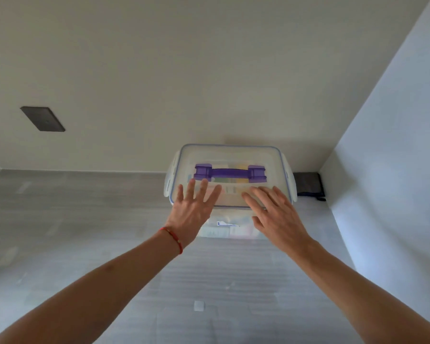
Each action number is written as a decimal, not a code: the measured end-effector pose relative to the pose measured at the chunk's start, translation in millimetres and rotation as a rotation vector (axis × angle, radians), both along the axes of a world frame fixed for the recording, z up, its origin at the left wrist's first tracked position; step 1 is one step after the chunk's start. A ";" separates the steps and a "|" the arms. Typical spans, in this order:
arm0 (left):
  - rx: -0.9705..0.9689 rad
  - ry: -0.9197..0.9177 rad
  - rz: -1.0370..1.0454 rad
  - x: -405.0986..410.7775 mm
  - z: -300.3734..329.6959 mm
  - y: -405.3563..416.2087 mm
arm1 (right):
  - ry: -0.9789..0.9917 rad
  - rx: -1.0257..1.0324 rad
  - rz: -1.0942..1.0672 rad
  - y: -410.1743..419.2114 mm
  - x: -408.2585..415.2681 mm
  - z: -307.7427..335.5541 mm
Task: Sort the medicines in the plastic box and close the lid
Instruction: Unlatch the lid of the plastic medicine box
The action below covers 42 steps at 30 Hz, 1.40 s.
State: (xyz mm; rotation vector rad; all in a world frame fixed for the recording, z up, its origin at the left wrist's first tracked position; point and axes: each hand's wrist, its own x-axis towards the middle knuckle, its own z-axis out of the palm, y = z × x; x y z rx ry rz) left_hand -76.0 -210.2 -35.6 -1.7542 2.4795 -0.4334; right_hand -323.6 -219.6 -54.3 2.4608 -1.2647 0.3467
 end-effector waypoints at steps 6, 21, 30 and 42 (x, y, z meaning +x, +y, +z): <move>0.084 -0.373 0.052 -17.7 6.5 -11.3 | 0.097 -0.100 -0.056 3.0 17.4 1.6; 0.175 -0.032 0.129 -24.4 1.4 2.0 | -0.084 0.102 -0.072 3.8 18.3 12.3; 0.172 0.767 0.171 39.7 11.3 -8.4 | -0.852 0.618 -0.392 -8.3 -33.8 2.9; 0.084 1.975 0.700 58.9 15.2 -55.8 | -1.650 0.665 -0.471 -25.7 -33.9 29.2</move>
